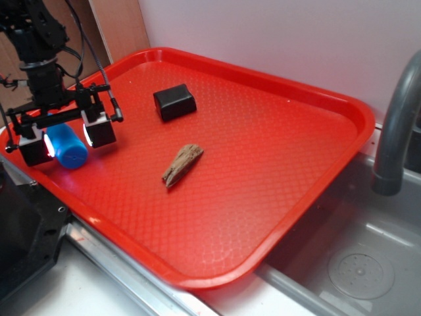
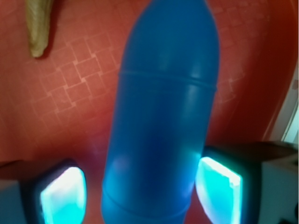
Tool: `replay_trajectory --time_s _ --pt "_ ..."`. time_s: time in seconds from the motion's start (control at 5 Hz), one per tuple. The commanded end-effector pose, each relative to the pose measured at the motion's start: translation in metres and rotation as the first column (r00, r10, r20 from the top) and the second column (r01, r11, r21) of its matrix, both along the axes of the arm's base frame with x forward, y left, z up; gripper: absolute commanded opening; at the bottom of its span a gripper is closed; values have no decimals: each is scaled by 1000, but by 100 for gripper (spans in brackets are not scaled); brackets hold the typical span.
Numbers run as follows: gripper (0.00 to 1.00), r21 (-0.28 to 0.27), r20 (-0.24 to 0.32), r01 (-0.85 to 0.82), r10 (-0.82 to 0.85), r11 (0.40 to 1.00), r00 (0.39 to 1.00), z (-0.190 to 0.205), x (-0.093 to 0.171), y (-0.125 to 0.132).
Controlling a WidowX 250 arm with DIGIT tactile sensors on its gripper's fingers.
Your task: Grab the blue bottle.
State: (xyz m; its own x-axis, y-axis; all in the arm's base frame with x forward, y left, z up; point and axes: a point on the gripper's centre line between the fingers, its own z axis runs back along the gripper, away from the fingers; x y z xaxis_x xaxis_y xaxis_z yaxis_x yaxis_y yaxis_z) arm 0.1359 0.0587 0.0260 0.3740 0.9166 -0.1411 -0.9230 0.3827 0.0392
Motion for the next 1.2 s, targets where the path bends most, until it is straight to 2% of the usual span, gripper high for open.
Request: replay_trajectory --time_s 0.0,0.2,0.4,0.6,0.8,1.0 --pt "100 31 33 31 -32 999 999 -18 -3 -5" --pt "100 17 11 0 0 1000 1000 -33 -5 -3" --pt "0 45 2 -15 15 999 1000 -30 -4 -2" --pt "0 50 1 3 -3 999 1000 -26 -3 -4" --pt "0 95 17 153 -155 984 988 10 4 -12" --pt "0 89 138 383 -392 919 910 60 23 -27"
